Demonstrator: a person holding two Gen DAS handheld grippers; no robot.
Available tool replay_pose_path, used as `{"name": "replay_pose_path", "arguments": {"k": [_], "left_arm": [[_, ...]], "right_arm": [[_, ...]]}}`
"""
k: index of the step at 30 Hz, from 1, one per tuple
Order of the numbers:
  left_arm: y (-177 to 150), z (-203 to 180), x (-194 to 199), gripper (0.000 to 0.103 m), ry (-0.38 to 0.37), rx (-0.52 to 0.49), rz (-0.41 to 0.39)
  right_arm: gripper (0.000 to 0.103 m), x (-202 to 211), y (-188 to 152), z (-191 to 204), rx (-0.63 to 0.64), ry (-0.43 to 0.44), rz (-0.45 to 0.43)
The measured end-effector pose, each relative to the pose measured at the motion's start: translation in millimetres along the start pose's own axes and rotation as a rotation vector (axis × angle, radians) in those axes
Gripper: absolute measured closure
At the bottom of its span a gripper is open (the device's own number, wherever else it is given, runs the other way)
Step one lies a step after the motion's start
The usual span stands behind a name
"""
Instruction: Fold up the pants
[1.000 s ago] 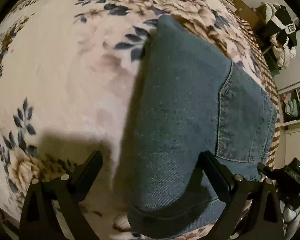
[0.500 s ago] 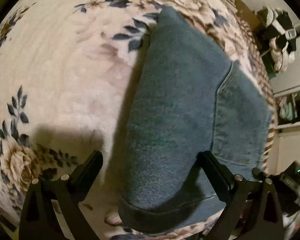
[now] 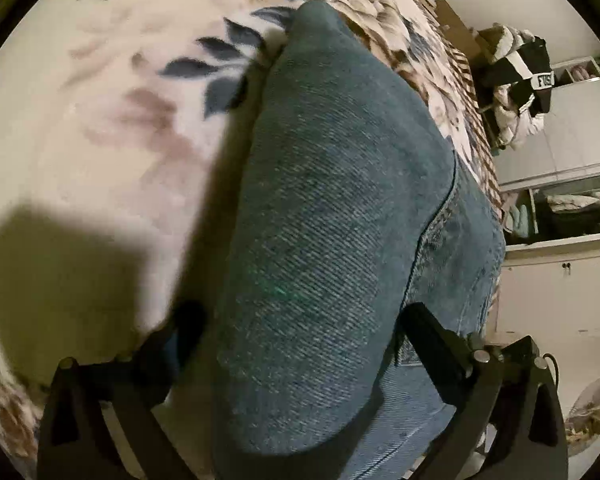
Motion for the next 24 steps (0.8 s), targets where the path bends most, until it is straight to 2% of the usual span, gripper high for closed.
{"name": "replay_pose_path", "arguments": {"k": [4,7,11,14,16,17,18,19,20,21,24], "left_arm": [[0.4,8.2,-0.1,0.000,-0.042,0.005,0.019],[-1.6,13.4,0.2,0.000,-0.062,0.016,0.006],[-1.2,19.8,4.1,0.000,-0.104,0.072,0.001],[-0.2,16.7,7.1,0.001,-0.109,0.079,-0.022],[-2.4,10.3,9.4,0.013,-0.102,0.052,-0.067],[-4.9,8.4,13.1,0.030,-0.106,0.040,-0.095],[-4.0,6.0,13.2,0.036,-0.105,0.037,-0.106],[-3.5,3.2,13.8,0.038,-0.103,0.034,-0.114],[-3.8,2.1,16.0,0.047,-0.109,0.031,-0.125],[-3.5,1.6,18.8,0.057,-0.116,0.031,-0.140],[-5.6,1.1,27.0,0.073,-0.133,0.029,-0.162]], "right_arm": [[0.030,3.1,-2.2,9.4,0.009,0.085,-0.036],[0.029,-14.6,3.0,5.8,0.021,0.007,-0.011],[0.029,-39.2,6.6,16.3,0.066,-0.028,0.040],[0.029,-42.7,-2.2,34.3,0.124,0.014,0.077],[0.029,-51.7,-4.8,41.0,0.183,-0.048,0.107],[0.029,-58.4,-4.4,39.0,0.185,-0.070,0.119],[0.029,-62.8,-4.6,35.8,0.171,-0.074,0.133],[0.033,-66.3,-2.7,34.0,0.160,-0.069,0.128],[0.041,-68.5,-0.7,36.5,0.161,-0.064,0.121],[0.056,-69.6,-2.0,40.8,0.185,-0.094,0.114],[0.066,-64.6,-5.6,52.2,0.208,-0.092,0.104]]}}
Point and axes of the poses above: each gripper's, at about its wrist camera, not at the fingertips, and x roughly against the way its jaws point, z to its left, y to its top, the point moved 2 cm from there along -x, roughly the way its jaws point, and after that the axes turned 14 degrees about y, right-handed, at the moved point
